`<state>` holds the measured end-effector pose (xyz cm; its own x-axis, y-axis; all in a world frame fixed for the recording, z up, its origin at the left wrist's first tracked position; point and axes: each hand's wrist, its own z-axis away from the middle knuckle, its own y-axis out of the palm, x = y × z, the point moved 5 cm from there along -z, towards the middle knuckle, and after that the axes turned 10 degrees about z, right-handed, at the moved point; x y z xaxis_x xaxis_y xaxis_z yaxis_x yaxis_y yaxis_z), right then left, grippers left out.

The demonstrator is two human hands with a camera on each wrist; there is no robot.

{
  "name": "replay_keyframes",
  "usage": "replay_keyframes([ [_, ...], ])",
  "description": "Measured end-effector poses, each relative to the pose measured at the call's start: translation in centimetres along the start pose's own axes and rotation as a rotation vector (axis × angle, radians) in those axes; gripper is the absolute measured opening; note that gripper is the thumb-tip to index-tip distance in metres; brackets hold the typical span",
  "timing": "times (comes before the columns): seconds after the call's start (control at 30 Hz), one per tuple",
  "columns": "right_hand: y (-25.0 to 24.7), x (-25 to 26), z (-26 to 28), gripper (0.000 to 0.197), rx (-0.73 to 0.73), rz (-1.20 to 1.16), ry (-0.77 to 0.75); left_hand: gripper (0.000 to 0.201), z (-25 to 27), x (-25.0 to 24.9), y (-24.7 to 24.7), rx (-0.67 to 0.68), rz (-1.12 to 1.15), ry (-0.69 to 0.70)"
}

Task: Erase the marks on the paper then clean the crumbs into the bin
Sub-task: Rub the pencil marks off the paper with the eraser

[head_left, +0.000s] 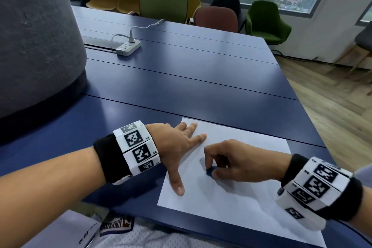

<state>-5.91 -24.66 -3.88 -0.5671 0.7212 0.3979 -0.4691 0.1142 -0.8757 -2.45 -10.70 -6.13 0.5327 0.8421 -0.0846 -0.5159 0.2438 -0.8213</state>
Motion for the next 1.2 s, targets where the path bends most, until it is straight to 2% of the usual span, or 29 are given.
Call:
replay_keyframes([
  [0.1,0.6,0.6,0.1,0.006,0.185,0.006,-0.031,0.150,0.0,0.0,0.1,0.008,-0.010,-0.005],
  [0.13,0.3,0.3,-0.1,0.006,0.163,0.015,-0.012,0.151,-0.1,-0.1,0.1,0.005,-0.018,-0.003],
  [0.23,-0.7,-0.6,-0.6,0.004,-0.035,0.026,0.043,0.152,-0.1,-0.1,0.1,-0.007,-0.020,0.003],
  [0.27,-0.6,-0.6,-0.4,0.004,-0.042,0.019,0.037,0.151,-0.1,-0.1,0.1,-0.009,-0.017,0.006],
  [0.4,0.7,1.2,-0.2,0.005,0.163,0.017,-0.057,0.150,-0.1,-0.2,0.0,0.006,-0.014,0.007],
  [0.53,-0.1,1.5,-1.7,0.006,-0.008,0.015,-0.071,0.150,-0.1,-0.2,-0.1,0.009,-0.013,0.017],
  [0.7,0.7,2.1,-1.1,0.011,0.221,0.035,-0.086,0.151,-0.2,-0.1,0.0,0.015,-0.034,0.005],
  [0.73,0.4,2.1,-1.3,0.011,0.186,0.045,-0.086,0.150,-0.3,-0.1,0.0,0.015,-0.032,0.006],
  [0.83,-0.6,2.0,-1.9,0.007,-0.047,0.074,-0.073,0.148,-0.3,0.0,0.1,0.003,-0.004,0.025],
  [0.9,-0.2,2.0,-1.5,0.007,-0.023,0.063,-0.077,0.149,-0.3,0.1,0.2,-0.002,-0.009,0.025],
  [1.0,0.7,2.1,-0.3,0.008,0.168,0.055,-0.079,0.152,-0.2,0.1,0.1,0.003,-0.019,0.013],
  [1.03,0.5,1.6,-0.2,0.007,0.143,0.071,-0.055,0.152,-0.3,0.1,0.1,0.006,-0.014,0.010],
  [1.13,-0.7,0.0,-0.1,0.004,-0.090,0.124,0.037,0.153,-0.3,0.2,0.1,-0.003,-0.009,0.010],
  [1.2,-0.1,0.2,0.5,0.004,-0.072,0.087,0.015,0.152,-0.4,0.2,0.1,-0.005,-0.022,0.011],
])
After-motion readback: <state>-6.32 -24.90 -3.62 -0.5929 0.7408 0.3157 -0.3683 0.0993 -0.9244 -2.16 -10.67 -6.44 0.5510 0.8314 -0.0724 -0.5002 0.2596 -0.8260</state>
